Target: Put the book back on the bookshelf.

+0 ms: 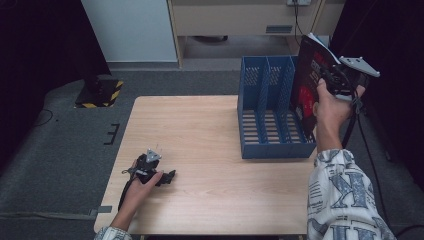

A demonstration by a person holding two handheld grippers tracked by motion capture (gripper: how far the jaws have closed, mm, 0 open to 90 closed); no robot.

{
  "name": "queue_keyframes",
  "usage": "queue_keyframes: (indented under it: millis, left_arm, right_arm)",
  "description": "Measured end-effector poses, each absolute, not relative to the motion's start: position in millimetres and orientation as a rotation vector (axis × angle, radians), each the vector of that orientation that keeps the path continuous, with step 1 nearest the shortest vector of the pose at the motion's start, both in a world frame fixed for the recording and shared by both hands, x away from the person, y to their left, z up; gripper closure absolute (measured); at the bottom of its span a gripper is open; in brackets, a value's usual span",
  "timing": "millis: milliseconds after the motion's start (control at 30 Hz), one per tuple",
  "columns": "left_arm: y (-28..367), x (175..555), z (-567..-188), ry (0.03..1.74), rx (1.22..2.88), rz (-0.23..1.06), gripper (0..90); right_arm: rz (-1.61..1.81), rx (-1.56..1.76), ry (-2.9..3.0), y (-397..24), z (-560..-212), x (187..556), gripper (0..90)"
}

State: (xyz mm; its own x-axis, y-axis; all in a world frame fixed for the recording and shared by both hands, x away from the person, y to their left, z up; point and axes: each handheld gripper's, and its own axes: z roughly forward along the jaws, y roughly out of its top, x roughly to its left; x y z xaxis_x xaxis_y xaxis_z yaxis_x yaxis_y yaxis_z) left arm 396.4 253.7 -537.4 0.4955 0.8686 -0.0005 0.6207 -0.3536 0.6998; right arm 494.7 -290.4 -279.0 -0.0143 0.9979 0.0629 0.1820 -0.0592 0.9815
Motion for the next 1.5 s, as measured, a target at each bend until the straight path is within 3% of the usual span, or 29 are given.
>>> queue_keyframes:
  millis: [1133,1500]
  left_arm:
    - [253,398,-537,1.219,2.097,0.500,0.0]
    - [253,398,-537,1.219,2.100,0.497,0.0]
  right_arm:
    - [1.208,1.366,1.305,-282,-305,505,87.0]
    - [1.185,1.382,1.304,-282,-331,509,87.1]
